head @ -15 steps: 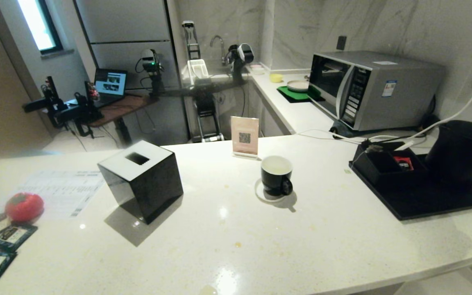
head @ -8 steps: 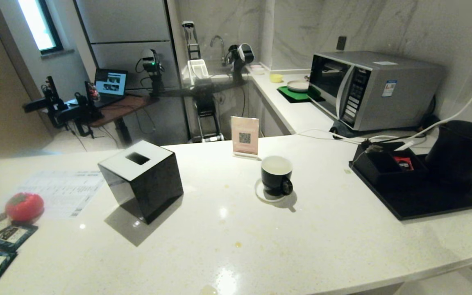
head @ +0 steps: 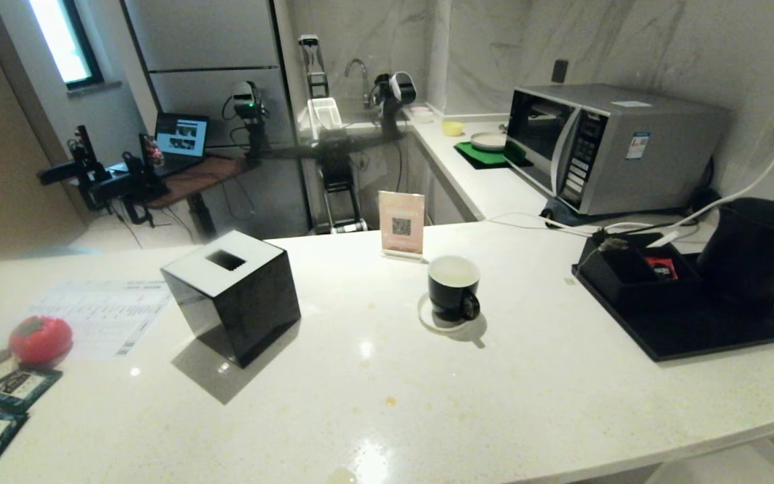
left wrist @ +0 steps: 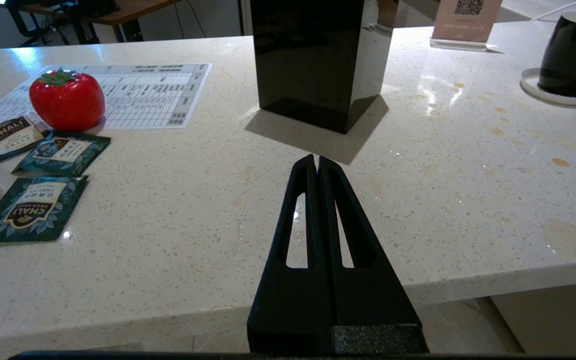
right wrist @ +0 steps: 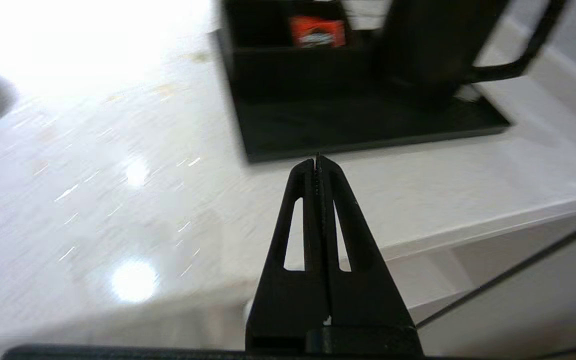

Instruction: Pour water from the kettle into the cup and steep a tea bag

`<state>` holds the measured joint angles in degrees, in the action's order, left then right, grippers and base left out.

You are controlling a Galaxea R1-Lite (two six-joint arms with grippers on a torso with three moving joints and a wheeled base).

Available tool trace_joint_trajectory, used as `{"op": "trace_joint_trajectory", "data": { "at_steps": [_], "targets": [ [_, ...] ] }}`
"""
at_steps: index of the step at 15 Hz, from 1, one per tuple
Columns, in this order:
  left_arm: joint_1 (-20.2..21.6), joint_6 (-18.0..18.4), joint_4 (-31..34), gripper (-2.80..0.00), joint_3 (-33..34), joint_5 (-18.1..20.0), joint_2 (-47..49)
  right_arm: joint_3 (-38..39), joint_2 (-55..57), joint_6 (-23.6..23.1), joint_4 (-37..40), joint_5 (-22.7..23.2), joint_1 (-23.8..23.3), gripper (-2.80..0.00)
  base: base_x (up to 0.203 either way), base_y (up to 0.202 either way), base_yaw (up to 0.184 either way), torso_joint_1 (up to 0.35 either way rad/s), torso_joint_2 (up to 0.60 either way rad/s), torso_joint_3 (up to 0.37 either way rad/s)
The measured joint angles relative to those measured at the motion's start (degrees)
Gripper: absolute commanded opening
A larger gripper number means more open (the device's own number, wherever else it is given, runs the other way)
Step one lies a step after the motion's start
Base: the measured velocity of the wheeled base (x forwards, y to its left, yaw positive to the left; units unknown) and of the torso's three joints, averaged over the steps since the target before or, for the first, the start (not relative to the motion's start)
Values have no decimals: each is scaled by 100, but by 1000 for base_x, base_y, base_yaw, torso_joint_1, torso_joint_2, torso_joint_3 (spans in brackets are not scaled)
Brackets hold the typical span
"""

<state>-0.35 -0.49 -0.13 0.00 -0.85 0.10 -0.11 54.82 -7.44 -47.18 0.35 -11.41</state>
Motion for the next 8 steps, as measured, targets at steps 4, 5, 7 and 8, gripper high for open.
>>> {"op": "trace_joint_trajectory", "data": {
  "at_steps": [4, 5, 7, 8],
  "targets": [
    [0, -2, -2, -280, 0, 0, 0, 11, -1607, -22, 1650, -121, 499, -280, 0, 0, 0, 0, 0, 0],
    [0, -2, -2, -280, 0, -2, 0, 11, -2053, -28, 2073, -137, 566, -280, 0, 0, 0, 0, 0, 0],
    [0, -2, -1, -280, 0, -2, 0, 11, -3034, -41, 2938, -214, 722, -280, 0, 0, 0, 0, 0, 0],
    [0, -2, 0, -280, 0, 0, 0, 11, -3472, -37, 3279, -306, 810, -280, 0, 0, 0, 0, 0, 0]
  ]
}}
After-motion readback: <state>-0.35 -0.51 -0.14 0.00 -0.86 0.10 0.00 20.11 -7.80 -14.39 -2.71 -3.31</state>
